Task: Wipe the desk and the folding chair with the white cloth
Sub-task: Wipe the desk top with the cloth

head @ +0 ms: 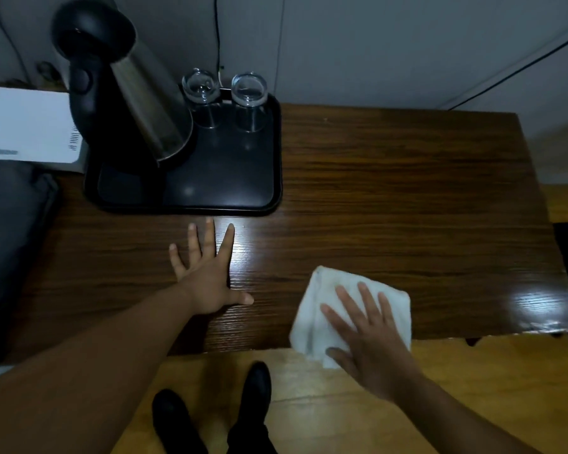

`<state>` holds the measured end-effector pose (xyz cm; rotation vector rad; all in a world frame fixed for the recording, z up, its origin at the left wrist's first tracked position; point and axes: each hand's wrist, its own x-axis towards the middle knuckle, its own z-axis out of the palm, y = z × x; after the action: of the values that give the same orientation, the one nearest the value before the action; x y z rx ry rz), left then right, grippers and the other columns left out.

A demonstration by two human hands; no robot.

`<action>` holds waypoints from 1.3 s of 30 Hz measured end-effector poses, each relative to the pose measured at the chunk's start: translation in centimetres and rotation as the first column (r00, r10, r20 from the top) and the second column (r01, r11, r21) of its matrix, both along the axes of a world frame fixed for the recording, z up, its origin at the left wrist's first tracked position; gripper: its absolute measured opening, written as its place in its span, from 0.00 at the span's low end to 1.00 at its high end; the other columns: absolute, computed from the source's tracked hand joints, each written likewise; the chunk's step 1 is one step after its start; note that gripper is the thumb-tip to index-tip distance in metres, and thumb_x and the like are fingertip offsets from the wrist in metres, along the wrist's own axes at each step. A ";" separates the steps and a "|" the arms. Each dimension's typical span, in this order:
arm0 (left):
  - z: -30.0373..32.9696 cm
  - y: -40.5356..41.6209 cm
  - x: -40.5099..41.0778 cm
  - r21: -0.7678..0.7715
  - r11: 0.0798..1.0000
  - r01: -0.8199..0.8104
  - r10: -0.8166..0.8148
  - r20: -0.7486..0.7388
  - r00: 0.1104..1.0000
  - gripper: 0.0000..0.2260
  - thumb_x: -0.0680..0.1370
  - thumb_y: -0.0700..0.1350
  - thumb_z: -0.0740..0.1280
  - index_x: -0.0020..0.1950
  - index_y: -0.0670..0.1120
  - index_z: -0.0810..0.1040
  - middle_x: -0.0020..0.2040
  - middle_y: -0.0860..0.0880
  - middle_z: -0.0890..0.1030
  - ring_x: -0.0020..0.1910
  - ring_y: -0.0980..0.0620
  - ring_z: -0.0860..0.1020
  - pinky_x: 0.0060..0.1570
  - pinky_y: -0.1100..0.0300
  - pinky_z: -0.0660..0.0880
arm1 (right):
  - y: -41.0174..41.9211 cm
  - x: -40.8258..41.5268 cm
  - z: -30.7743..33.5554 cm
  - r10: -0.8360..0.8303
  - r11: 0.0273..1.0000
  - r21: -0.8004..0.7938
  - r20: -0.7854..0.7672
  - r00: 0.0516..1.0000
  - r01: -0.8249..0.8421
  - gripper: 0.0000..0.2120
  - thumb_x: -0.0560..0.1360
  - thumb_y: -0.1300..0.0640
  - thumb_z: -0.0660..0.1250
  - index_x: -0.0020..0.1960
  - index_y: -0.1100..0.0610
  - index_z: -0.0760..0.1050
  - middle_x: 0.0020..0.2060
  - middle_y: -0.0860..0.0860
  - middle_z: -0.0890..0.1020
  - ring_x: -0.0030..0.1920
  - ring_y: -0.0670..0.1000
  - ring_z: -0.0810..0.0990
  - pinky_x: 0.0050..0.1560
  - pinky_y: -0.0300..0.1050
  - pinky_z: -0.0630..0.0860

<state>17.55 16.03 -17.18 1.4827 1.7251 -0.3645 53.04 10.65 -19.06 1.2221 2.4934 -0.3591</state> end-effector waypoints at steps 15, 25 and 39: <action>1.4 -5.3 -7.3 0.316 0.948 -0.042 0.013 0.093 0.996 0.38 0.79 0.64 0.63 0.83 0.54 0.48 0.84 0.47 0.42 0.82 0.46 0.37 0.78 0.43 0.44 | 5.7 -18.0 -0.6 -0.539 0.835 0.079 -0.085 0.838 0.545 0.39 0.78 0.28 0.40 0.83 0.46 0.45 0.84 0.55 0.45 0.81 0.67 0.38 0.76 0.71 0.35; 5.2 -8.9 -17.6 0.499 0.845 -0.191 0.111 0.186 0.976 0.26 0.84 0.52 0.61 0.81 0.50 0.60 0.82 0.49 0.59 0.82 0.49 0.48 0.77 0.45 0.52 | 2.4 -31.5 0.6 -0.418 0.902 0.055 -0.135 0.898 0.428 0.34 0.75 0.39 0.57 0.76 0.55 0.63 0.80 0.60 0.60 0.80 0.70 0.50 0.76 0.75 0.47; 6.9 -10.5 -24.7 0.609 0.726 -0.319 0.167 0.294 0.941 0.20 0.84 0.40 0.60 0.77 0.44 0.68 0.78 0.46 0.69 0.81 0.50 0.57 0.78 0.54 0.55 | -2.0 -48.3 0.3 0.017 1.000 0.023 -0.261 0.965 -0.012 0.36 0.80 0.43 0.57 0.83 0.56 0.53 0.83 0.57 0.54 0.82 0.65 0.40 0.77 0.70 0.39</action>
<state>-7.10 5.51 -10.24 1.6440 1.9278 0.5979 4.76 8.62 -18.73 1.2341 2.7323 -0.5224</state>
